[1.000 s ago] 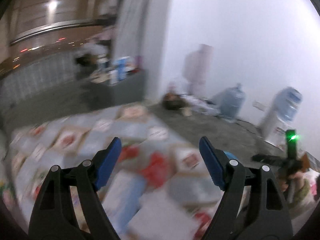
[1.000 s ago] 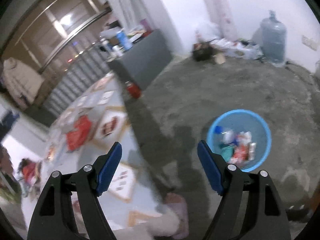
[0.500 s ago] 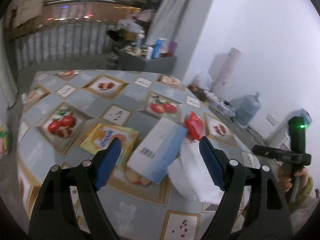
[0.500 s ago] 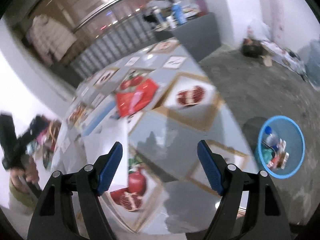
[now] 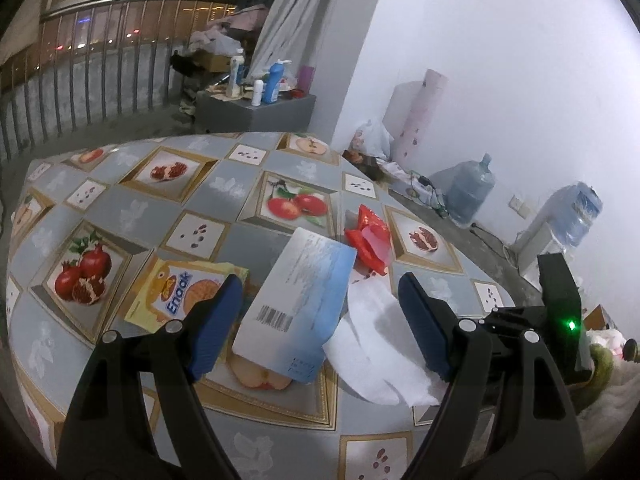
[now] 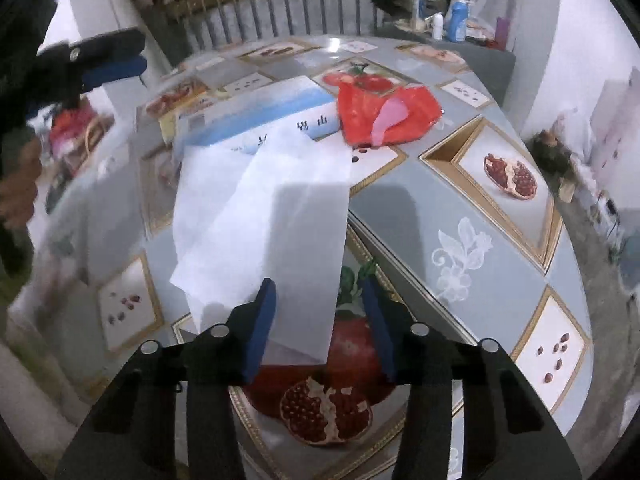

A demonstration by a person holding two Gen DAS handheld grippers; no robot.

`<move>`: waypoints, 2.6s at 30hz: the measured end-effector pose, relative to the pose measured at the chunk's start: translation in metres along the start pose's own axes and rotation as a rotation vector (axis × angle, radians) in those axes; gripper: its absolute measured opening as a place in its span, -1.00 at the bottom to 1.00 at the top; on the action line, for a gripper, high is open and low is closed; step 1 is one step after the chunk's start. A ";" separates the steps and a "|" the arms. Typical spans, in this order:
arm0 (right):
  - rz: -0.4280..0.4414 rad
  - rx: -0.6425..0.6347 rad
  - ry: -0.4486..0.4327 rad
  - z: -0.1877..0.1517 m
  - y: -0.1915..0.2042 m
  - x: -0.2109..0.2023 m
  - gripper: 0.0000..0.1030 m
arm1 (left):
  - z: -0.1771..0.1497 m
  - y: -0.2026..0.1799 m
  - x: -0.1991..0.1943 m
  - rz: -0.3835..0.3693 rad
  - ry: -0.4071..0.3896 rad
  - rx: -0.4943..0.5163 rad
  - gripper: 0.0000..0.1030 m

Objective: Collect trash
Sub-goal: 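Move both tools back to the table toward the white tissue and red wrapper, then close left tool on red wrapper while right tool grasps white tissue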

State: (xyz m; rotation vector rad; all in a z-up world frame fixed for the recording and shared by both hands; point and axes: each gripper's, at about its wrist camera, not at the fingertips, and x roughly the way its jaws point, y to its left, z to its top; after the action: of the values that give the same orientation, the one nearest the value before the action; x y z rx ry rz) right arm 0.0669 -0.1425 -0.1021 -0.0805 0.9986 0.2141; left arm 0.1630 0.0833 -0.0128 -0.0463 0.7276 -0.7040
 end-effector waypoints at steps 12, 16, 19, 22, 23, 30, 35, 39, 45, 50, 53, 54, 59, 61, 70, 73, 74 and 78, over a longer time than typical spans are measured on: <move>0.022 0.096 0.035 -0.031 -0.028 -0.022 -0.91 | -0.004 0.002 -0.004 -0.016 -0.005 -0.038 0.47; -0.025 0.180 0.030 -0.049 -0.056 -0.037 -0.91 | 0.004 -0.007 0.003 -0.040 0.004 -0.019 0.47; -0.053 0.248 0.004 -0.057 -0.077 -0.047 -0.91 | 0.018 -0.016 0.016 -0.061 0.031 0.004 0.47; -0.047 0.309 -0.027 -0.059 -0.092 -0.054 -0.91 | 0.043 -0.030 0.042 -0.085 0.084 0.055 0.47; -0.048 0.334 -0.040 -0.059 -0.098 -0.056 -0.88 | 0.052 -0.034 0.054 -0.098 0.110 0.069 0.47; -0.034 0.423 -0.068 -0.062 -0.119 -0.062 -0.35 | 0.090 -0.054 0.145 -0.161 0.312 0.144 0.35; -0.013 0.463 -0.073 -0.064 -0.129 -0.061 -0.25 | 0.086 -0.074 0.201 -0.131 0.443 0.273 0.26; -0.014 0.472 -0.056 -0.066 -0.134 -0.058 -0.25 | 0.077 -0.084 0.225 -0.108 0.521 0.330 0.26; -0.013 0.486 -0.050 -0.067 -0.136 -0.055 -0.24 | 0.071 -0.093 0.245 -0.072 0.565 0.382 0.25; -0.018 0.482 -0.053 -0.065 -0.136 -0.056 -0.24 | 0.067 -0.099 0.255 -0.022 0.583 0.449 0.15; -0.022 0.484 -0.059 -0.065 -0.136 -0.058 -0.24 | 0.069 -0.102 0.257 -0.002 0.578 0.469 0.03; -0.023 0.488 -0.061 -0.066 -0.137 -0.058 -0.24 | 0.070 -0.103 0.258 -0.001 0.576 0.472 -0.04; -0.024 0.496 -0.072 -0.067 -0.136 -0.062 -0.24 | 0.073 -0.107 0.259 0.008 0.566 0.489 -0.35; -0.025 0.496 -0.078 -0.068 -0.135 -0.064 -0.24 | 0.074 -0.109 0.261 0.013 0.566 0.493 -0.45; -0.027 0.500 -0.123 -0.074 -0.130 -0.082 -0.24 | 0.096 -0.118 0.214 0.009 0.410 0.465 -0.68; -0.021 0.499 -0.139 -0.076 -0.128 -0.086 -0.24 | 0.104 -0.118 0.178 -0.022 0.341 0.424 -0.69; -0.021 0.499 -0.142 -0.076 -0.128 -0.087 -0.24 | 0.104 -0.120 0.163 -0.029 0.316 0.411 -0.69; -0.003 0.506 -0.154 -0.077 -0.127 -0.088 -0.25 | 0.091 -0.123 0.097 -0.036 0.218 0.376 -0.69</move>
State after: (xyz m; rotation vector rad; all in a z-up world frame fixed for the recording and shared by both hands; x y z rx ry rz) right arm -0.0158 -0.2918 -0.0736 0.3904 0.8736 -0.0394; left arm 0.2008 -0.0887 0.0320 0.3662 0.7933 -0.8796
